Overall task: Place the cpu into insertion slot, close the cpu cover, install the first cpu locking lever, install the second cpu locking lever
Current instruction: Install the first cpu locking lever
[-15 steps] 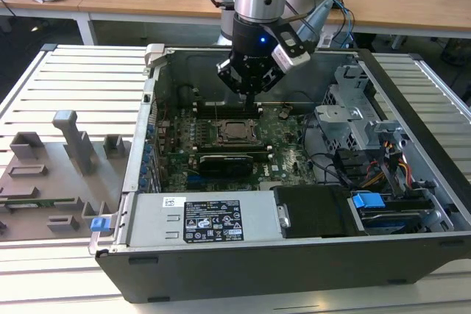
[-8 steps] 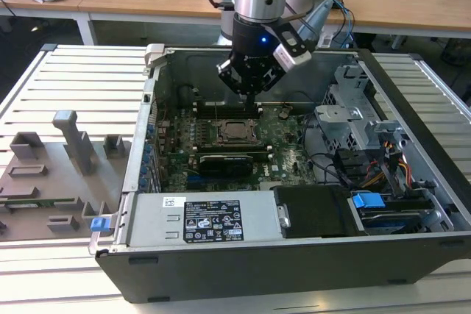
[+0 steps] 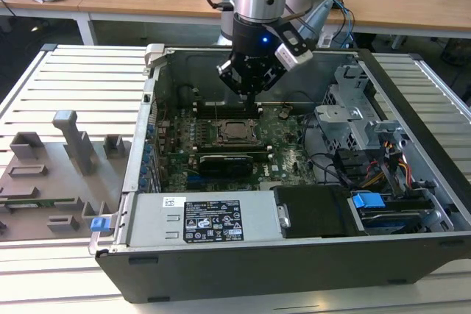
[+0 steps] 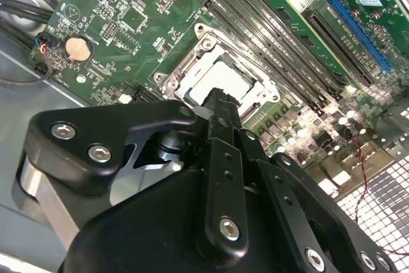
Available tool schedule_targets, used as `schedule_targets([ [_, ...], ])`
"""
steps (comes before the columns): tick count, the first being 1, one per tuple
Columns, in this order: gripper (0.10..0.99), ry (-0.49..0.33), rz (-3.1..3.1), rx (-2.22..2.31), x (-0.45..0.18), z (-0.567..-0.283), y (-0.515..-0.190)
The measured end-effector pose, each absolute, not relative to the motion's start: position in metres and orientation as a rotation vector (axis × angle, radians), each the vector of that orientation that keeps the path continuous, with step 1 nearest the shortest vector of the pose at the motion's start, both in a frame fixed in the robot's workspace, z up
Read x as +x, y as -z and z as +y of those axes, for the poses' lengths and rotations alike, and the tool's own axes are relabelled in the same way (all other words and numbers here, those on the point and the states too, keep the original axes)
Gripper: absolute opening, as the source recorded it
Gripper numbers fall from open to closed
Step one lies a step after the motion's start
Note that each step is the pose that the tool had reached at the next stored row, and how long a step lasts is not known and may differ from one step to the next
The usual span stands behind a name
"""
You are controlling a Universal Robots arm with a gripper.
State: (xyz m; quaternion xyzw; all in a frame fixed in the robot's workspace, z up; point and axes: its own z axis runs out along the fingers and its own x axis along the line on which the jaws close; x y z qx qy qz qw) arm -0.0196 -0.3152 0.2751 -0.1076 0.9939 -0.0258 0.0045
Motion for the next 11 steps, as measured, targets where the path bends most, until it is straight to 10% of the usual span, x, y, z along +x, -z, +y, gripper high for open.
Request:
schedule_targets([
  [11, 0.106, 0.079, 3.102, -0.42, -0.0197, -0.3153, -0.2752],
])
